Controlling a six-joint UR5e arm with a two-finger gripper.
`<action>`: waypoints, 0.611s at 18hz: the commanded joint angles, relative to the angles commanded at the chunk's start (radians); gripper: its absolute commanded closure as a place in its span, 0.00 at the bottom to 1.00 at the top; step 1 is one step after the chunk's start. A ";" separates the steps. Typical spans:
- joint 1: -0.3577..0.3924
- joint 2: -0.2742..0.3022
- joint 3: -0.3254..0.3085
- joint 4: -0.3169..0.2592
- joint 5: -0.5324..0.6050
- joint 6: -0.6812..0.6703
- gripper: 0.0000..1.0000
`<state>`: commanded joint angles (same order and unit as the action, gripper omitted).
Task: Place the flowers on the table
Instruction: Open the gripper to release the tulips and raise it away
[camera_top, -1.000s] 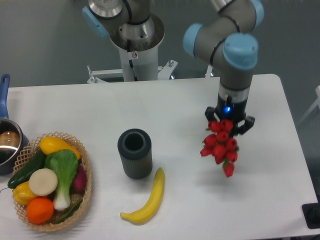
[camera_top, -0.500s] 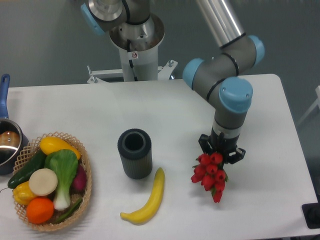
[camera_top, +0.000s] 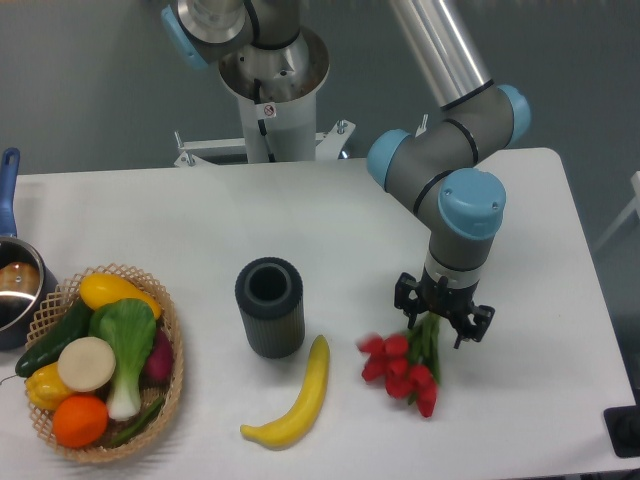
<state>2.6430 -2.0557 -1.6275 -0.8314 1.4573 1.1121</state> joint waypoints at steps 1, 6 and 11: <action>0.006 0.017 -0.011 0.000 0.000 -0.002 0.00; 0.048 0.123 -0.017 -0.002 0.005 0.009 0.00; 0.078 0.253 -0.015 -0.113 0.015 0.127 0.00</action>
<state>2.7212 -1.8027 -1.6429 -0.9446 1.4726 1.2389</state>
